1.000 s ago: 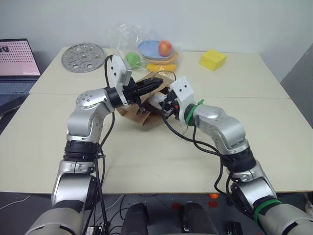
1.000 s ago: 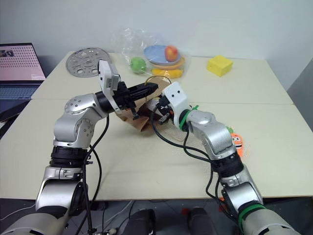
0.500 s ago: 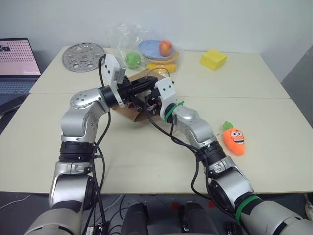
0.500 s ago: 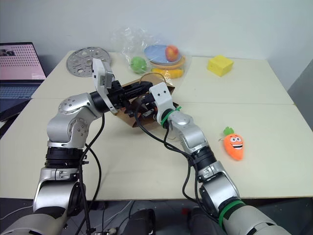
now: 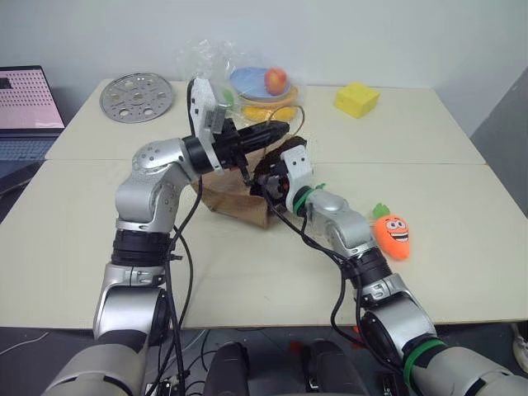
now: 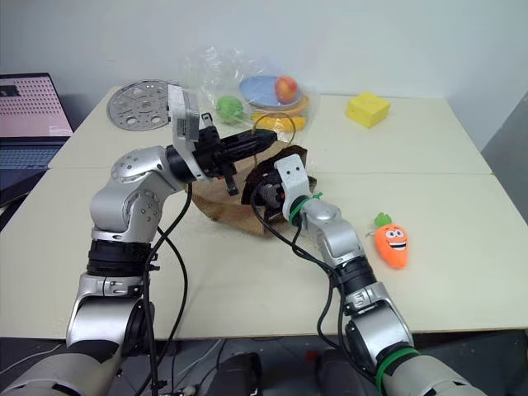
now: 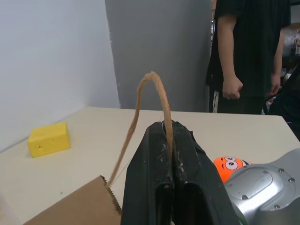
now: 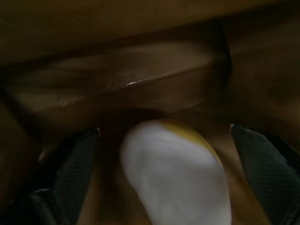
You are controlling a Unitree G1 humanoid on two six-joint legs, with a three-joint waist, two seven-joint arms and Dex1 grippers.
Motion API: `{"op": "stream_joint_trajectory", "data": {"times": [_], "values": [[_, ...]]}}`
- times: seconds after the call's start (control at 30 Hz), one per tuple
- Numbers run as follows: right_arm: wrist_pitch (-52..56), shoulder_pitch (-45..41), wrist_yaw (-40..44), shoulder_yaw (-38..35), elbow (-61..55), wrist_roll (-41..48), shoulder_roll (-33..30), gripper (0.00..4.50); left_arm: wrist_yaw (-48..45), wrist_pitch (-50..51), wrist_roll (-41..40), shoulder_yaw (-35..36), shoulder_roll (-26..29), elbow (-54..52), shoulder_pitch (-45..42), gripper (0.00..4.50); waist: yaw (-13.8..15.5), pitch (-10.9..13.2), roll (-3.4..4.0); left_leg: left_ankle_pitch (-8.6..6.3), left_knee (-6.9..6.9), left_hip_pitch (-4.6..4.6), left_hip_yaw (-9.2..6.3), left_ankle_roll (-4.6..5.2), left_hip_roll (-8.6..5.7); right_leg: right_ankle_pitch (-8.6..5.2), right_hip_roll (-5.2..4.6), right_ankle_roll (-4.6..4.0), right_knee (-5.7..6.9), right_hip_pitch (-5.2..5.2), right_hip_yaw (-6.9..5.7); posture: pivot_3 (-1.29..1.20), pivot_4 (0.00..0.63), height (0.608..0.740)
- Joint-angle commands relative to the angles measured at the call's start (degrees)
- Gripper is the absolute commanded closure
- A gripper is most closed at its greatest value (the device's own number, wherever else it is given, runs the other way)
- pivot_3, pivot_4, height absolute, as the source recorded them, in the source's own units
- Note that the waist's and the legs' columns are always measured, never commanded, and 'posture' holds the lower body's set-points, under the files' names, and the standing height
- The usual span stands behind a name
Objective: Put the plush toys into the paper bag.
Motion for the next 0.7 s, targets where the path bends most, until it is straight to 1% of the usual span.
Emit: {"op": "stream_joint_trajectory", "data": {"times": [0.03, 0.13, 0.3, 0.4, 0.5, 0.6, 0.63, 0.7], "values": [[1.0, 0.7, 0.3, -0.5, -7.0, 0.2, -0.9, 0.03, -0.6, -1.3, -0.6, 1.4, 1.0, 0.6, -1.1, 4.5, 0.0, 0.0, 0.0, 0.0, 0.01, 0.0, 0.0, 0.0, 0.0, 0.0, 0.0, 0.0, 0.01, 0.0, 0.0, 0.0, 0.15, 0.74], [4.6, 3.9, 1.7, -1.2, -15.9, 1.9, -3.5, 0.03, -1.0, -1.7, -0.4, 1.4, 1.8, 1.0, -0.5, 4.5, 0.1, 0.0, 0.0, 0.0, 0.01, -0.01, -0.01, 0.0, 0.0, 0.0, 0.0, 0.0, 0.0, 0.0, -0.01, 0.0, 0.15, 0.74], [11.9, 11.0, 6.6, -2.3, -35.4, 6.3, -11.3, 0.03, -1.4, -2.2, -0.1, 1.3, 2.8, 1.4, 0.9, 4.5, 0.3, 0.0, 0.0, -0.01, 0.0, -0.06, -0.04, -0.01, -0.03, -0.01, -0.02, 0.01, -0.04, 0.01, 0.0, 0.0, 0.15, 0.74], [18.3, 15.1, 8.1, -5.6, -46.0, 11.9, -15.2, 0.03, -1.4, -2.3, -0.3, 1.3, 3.2, 1.0, 1.3, 4.5, 0.3, 0.0, 0.0, -0.01, 0.01, -0.06, -0.04, -0.01, -0.03, -0.01, -0.02, 0.01, -0.05, 0.01, 0.0, 0.0, 0.15, 0.74], [22.9, 20.1, 8.2, -10.7, -53.7, 13.7, -21.6, 0.03, -1.8, -1.8, -0.6, 1.4, 3.7, 1.0, 1.1, 4.5, 0.3, 0.0, 0.0, -0.01, 0.03, -0.03, -0.06, -0.01, -0.02, -0.02, -0.02, 0.02, -0.03, 0.04, -0.01, 0.0, 0.15, 0.74], [24.2, 28.0, 7.2, -15.4, -58.0, 12.0, -28.1, 0.03, -3.1, -1.0, -1.1, 1.1, 4.4, 0.8, 1.2, 4.5, 0.4, 0.0, -0.01, -0.01, 0.05, -0.03, -0.04, -0.01, -0.04, -0.02, -0.03, 0.01, -0.08, 0.07, 0.0, 0.0, 0.15, 0.74], [24.3, 32.1, 6.3, -18.1, -59.0, 11.5, -29.0, 0.03, -3.8, -0.6, -1.2, 0.8, 4.8, 0.8, 1.3, 4.5, 0.5, 0.0, -0.03, -0.01, 0.04, -0.03, -0.05, -0.01, -0.07, -0.02, -0.04, 0.01, -0.12, 0.09, 0.0, 0.0, 0.15, 0.74], [23.6, 38.4, 5.1, -21.0, -60.7, 10.8, -29.8, 0.03, -4.8, 0.2, -1.5, 0.6, 5.3, 0.4, 1.5, 4.5, 0.5, 0.0, -0.03, -0.01, 0.03, -0.03, -0.05, -0.01, -0.07, -0.03, -0.05, 0.02, -0.18, 0.11, 0.01, 0.0, 0.15, 0.74]]}}
